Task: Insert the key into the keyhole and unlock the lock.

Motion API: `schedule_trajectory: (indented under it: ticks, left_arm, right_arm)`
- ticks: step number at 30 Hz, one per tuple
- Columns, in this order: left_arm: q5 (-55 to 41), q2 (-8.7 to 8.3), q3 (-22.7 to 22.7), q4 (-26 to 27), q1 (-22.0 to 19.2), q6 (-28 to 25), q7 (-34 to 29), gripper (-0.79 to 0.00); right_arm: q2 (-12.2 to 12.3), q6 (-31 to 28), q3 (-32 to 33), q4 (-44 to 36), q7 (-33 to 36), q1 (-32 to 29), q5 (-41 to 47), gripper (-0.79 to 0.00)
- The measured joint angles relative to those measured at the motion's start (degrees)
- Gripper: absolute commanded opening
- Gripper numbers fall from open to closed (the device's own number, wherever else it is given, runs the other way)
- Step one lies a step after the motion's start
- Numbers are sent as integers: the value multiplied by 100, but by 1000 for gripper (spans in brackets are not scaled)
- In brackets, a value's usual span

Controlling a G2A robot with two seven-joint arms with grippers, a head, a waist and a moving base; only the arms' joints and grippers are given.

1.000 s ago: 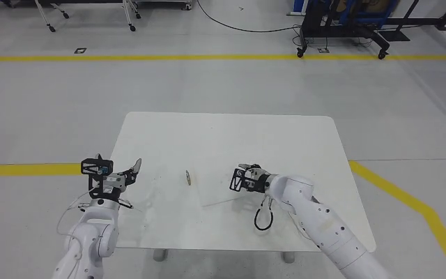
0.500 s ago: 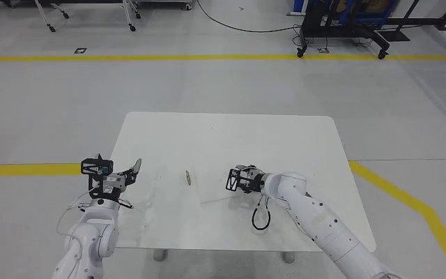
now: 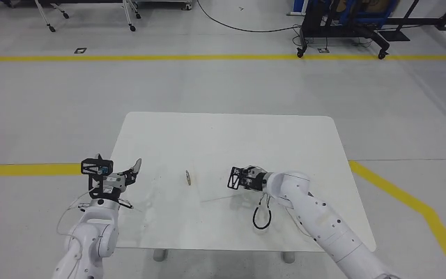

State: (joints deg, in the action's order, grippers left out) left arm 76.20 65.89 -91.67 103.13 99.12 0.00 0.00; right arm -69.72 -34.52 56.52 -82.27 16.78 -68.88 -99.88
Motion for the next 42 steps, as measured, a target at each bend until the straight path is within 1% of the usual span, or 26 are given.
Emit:
schedule_trajectory:
  ticks: [3, 7, 10, 14, 16, 30, 32, 34, 35, 37, 40, 42]
  left_arm:
    - [0, 0, 0, 0, 0, 0, 0, 0]
    - [0, 0, 0, 0, 0, 0, 0, 0]
    - [0, 0, 0, 0, 0, 0, 0, 0]
    - [0, 0, 0, 0, 0, 0, 0, 0]
    - [0, 0, 0, 0, 0, 0, 0, 0]
    - [0, 0, 0, 0, 0, 0, 0, 0]
    - [0, 0, 0, 0, 0, 0, 0, 0]
    - [0, 0, 0, 0, 0, 0, 0, 0]
    - [0, 0, 0, 0, 0, 0, 0, 0]
    - [0, 0, 0, 0, 0, 0, 0, 0]
    - [0, 0, 0, 0, 0, 0, 0, 0]
    - [0, 0, 0, 0, 0, 0, 0, 0]
  right_arm:
    - [96, 5, 251, -369, -258, -301, -91, -785]
    - [222, -55, 683, -828, -727, -740, 18, -785]
    - [287, -157, 1051, -1046, -1013, -1045, 465, -785]
    - [360, -702, 1508, -1118, -1314, -1249, 1348, -785]
    - [385, -897, 1646, -1088, -1366, -1280, 1600, -785]
    - [386, -906, 1660, -1081, -1363, -1281, 1625, -785]
    - [378, -984, 1650, -996, -1501, -1317, 1787, -785]
    - [376, -1279, 1708, -743, -1658, -1262, 2314, -785]
    - [373, -1483, 1722, -534, -1615, -1181, 2770, -785]
    - [361, -1761, 1670, -221, -1396, -1020, 3456, -785]
    - [322, -2084, 1522, 333, -1093, -752, 4825, -785]
    - [303, -2322, 1345, 714, -827, -572, 5927, -785]
